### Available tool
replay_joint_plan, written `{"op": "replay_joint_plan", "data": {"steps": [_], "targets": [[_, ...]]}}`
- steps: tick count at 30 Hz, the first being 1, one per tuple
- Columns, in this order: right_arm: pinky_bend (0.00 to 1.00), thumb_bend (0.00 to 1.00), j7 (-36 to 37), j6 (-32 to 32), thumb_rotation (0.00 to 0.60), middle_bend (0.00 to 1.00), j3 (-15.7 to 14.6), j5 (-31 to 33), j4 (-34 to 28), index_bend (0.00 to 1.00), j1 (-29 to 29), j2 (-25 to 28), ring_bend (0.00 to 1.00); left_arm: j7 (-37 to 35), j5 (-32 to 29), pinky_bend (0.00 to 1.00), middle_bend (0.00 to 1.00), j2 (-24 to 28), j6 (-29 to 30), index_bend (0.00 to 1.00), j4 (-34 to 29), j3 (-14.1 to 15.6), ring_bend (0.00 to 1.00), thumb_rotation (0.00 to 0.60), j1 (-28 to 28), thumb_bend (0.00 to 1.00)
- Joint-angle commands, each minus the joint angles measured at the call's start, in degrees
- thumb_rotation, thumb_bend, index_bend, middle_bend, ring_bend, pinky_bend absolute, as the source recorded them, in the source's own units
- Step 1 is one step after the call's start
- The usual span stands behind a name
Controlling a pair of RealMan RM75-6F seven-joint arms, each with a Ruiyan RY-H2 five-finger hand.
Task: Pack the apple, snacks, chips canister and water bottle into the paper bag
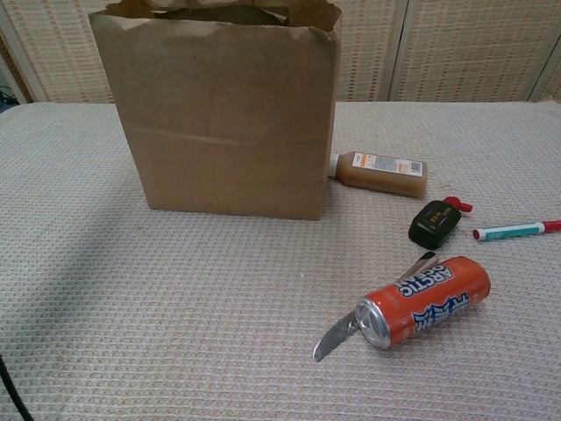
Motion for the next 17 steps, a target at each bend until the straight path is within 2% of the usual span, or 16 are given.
{"op": "replay_joint_plan", "data": {"steps": [1, 2, 4, 5, 7, 11, 15, 17], "targets": [[0.0, 0.0, -0.34, 0.39, 0.6, 0.0, 0.04, -0.37, 0.39, 0.0, -0.11, -0.18, 0.0, 2.74, 10.23, 0.5, 0.51, 6.84, 2.88, 0.48, -1.65, 11.99, 0.43, 0.6, 8.16, 0.61], [0.0, 0.0, -0.79, 0.65, 0.6, 0.0, 0.06, -0.57, 0.74, 0.0, -0.19, -0.32, 0.0, 3.7, 11.92, 0.41, 0.43, 8.63, 2.04, 0.4, -1.91, 15.51, 0.34, 0.6, 10.1, 0.59], [0.0, 0.01, -1.68, 0.9, 0.6, 0.0, 0.1, -0.65, 1.23, 0.0, -0.28, -0.61, 0.0, 4.63, 14.33, 0.2, 0.21, 10.82, 1.5, 0.21, -2.46, 20.32, 0.13, 0.6, 13.15, 0.51], [0.0, 0.01, -1.88, 0.93, 0.6, 0.0, 0.12, -0.58, 1.3, 0.0, -0.3, -0.68, 0.0, 4.85, 14.88, 0.11, 0.1, 11.2, 1.63, 0.11, -2.55, 21.43, 0.04, 0.6, 13.99, 0.47], [0.0, 0.01, -2.7, 0.88, 0.6, 0.0, 0.16, -0.38, 1.48, 0.0, -0.3, -0.81, 0.0, 5.7, 16.86, 0.05, 0.01, 11.71, 3.07, 0.02, -2.23, 24.53, 0.0, 0.6, 16.89, 0.41], [0.0, 0.01, -4.7, 1.26, 0.6, 0.0, 0.26, -0.39, 1.94, 0.0, -0.43, -1.26, 0.0, 7.04, 19.09, 0.01, 0.0, 10.81, 6.26, 0.0, 0.37, 28.64, 0.0, 0.6, 22.11, 0.37], [0.0, 0.01, -5.45, 1.66, 0.6, 0.0, 0.17, -0.64, 2.27, 0.0, -0.67, -1.64, 0.0, 8.23, 21.39, 0.0, 0.0, 9.74, 8.73, 0.0, 3.61, 31.37, 0.0, 0.6, 25.97, 0.36], [0.0, 0.01, -5.41, 1.79, 0.6, 0.0, 0.2, -0.81, 2.42, 0.0, -0.69, -1.74, 0.0, 8.6, 23.07, 0.0, 0.0, 9.42, 9.8, 0.0, 4.95, 31.79, 0.0, 0.6, 26.84, 0.36]]}}
